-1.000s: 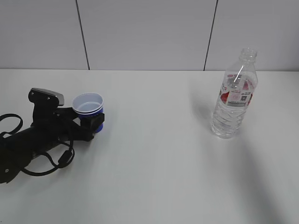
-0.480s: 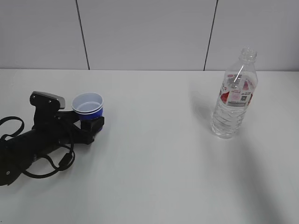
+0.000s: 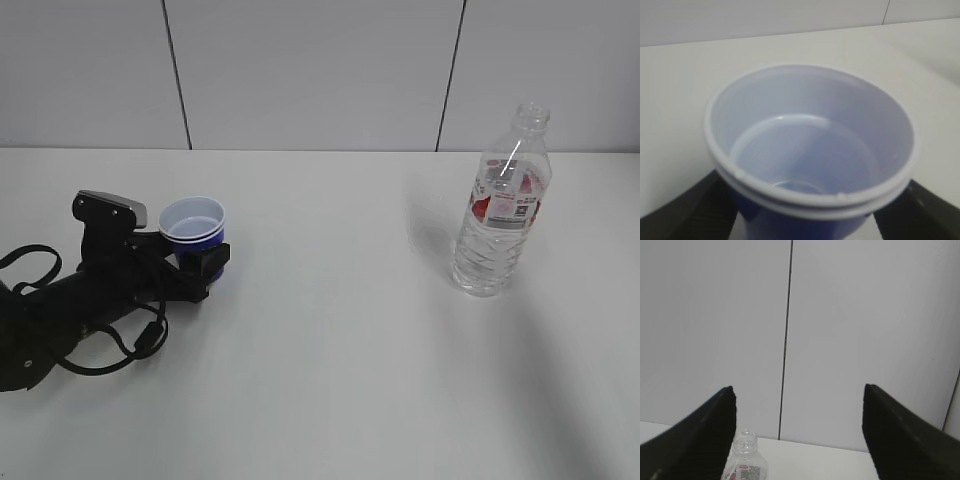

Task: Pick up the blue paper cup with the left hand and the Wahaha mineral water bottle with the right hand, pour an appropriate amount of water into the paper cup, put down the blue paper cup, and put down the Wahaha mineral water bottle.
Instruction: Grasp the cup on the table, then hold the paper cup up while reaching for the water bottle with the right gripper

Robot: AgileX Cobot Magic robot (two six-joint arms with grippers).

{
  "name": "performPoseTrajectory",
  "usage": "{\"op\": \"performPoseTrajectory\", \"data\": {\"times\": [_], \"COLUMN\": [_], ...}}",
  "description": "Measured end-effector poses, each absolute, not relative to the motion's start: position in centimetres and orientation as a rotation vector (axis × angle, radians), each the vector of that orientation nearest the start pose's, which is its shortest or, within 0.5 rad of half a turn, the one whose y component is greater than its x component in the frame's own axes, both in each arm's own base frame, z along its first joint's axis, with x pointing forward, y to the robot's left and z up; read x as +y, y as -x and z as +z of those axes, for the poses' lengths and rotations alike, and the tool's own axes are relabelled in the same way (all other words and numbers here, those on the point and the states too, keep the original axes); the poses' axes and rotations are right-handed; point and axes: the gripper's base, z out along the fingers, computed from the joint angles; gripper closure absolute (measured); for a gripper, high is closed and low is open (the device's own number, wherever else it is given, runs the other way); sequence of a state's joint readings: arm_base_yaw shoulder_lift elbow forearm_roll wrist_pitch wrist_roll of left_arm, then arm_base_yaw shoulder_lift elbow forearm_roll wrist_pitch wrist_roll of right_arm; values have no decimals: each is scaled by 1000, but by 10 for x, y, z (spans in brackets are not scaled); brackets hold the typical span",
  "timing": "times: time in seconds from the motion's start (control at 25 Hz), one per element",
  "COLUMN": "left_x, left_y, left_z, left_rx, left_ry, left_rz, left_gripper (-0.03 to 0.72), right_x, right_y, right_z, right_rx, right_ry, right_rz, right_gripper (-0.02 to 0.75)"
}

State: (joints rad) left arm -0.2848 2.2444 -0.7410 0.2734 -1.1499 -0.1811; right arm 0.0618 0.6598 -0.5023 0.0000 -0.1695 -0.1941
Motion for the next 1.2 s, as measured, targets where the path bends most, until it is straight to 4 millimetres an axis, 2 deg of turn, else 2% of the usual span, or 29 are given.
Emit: {"op": "performPoseTrajectory", "data": {"times": [0.44, 0.8, 1.2], "left_x": [-119, -119, -122], "left_y": [-332, -332, -330], "left_z": [51, 51, 53], "left_rx": [1833, 1833, 1823], "left_ry": [-352, -351, -397], "left_rz": [-462, -461, -485], "left_gripper": [105, 193, 200], "right_x": [9, 9, 9], "right_y": [-143, -143, -143], "right_z": [340, 340, 339], "right_rx": [1461, 1461, 1466], "right_ry": [187, 187, 187], "right_rz": [-106, -106, -106], "right_gripper": [152, 152, 152]}}
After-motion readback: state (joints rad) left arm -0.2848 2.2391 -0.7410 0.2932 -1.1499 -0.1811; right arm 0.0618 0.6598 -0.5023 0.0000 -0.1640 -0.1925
